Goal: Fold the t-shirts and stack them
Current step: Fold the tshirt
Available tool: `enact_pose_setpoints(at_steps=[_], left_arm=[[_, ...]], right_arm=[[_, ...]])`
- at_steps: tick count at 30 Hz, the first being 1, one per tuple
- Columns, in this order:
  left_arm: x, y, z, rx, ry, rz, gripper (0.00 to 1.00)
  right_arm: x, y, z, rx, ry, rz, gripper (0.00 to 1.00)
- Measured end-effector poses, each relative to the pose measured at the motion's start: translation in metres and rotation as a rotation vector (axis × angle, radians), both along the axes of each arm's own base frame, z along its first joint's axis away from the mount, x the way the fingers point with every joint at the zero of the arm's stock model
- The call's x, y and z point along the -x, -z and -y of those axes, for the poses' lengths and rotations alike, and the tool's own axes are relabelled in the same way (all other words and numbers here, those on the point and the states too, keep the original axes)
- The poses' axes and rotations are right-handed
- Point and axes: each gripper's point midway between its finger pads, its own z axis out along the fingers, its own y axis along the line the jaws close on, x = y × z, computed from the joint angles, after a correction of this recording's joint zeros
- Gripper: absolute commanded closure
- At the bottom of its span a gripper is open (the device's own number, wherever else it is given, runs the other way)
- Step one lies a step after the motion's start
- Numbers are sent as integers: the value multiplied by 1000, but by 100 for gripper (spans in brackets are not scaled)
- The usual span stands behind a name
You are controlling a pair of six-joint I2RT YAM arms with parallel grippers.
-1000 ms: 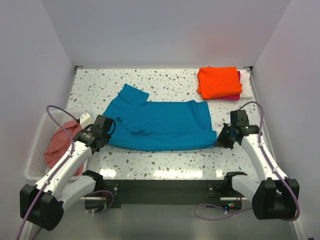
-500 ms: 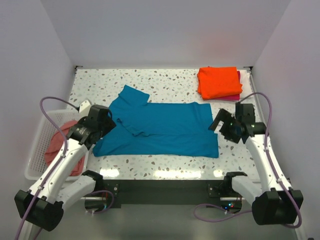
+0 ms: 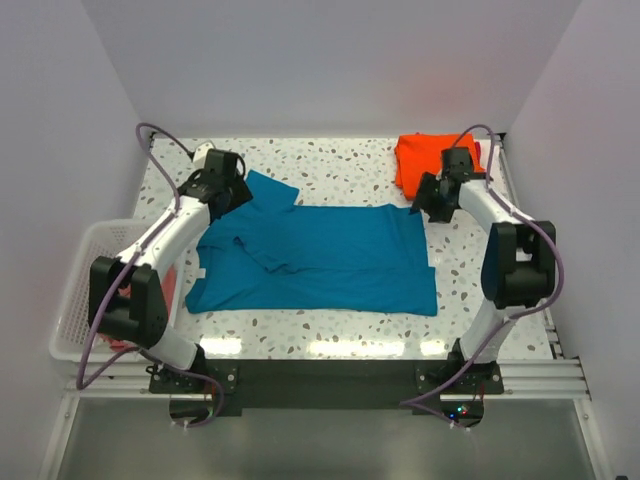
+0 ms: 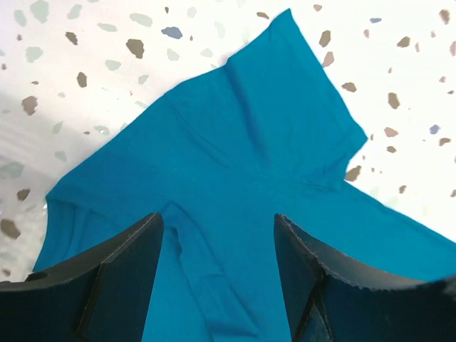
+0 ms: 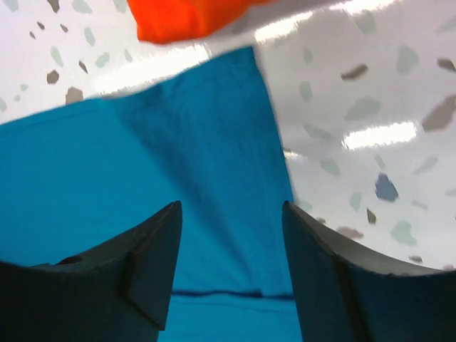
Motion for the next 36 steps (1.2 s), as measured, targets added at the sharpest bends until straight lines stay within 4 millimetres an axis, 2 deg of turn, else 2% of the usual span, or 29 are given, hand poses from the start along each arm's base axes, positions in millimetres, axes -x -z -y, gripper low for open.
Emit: enact_pose_setpoints(at_steps=[1, 3, 5, 7, 10, 14, 17, 22, 26, 31, 36], left_arm=[[-6, 9, -1, -2, 3, -15, 33], [-13, 27, -1, -6, 14, -53, 33], [-18, 42, -2, -4, 21, -83, 33], [-22, 52, -4, -5, 27, -105, 33], [-29, 58, -5, -2, 31, -117, 34], [-42, 53, -5, -5, 42, -100, 34], [-50, 47, -4, -7, 50, -82, 34], [-60, 45, -3, -16, 65, -75, 34], [-64, 50, -4, -16, 67, -84, 35], [-66, 58, -6, -19, 70, -104, 35], [-67, 61, -7, -20, 74, -112, 35]], right_arm=[[-8, 6, -3, 5, -13, -10, 43], [-30, 9, -12, 25, -51, 1, 54], [-54, 3, -29, 43, -95, 42, 58], [-82, -11, -55, 52, -147, 104, 61], [-121, -28, -87, 42, -195, 188, 67], [-168, -26, -102, 36, -202, 251, 68], [-189, 0, -99, 45, -189, 234, 69], [-194, 54, -84, 63, -163, 142, 69], [-205, 43, -69, 78, -132, 174, 69], [-203, 53, -45, 84, -84, 147, 69], [-207, 53, -20, 91, -47, 152, 68]])
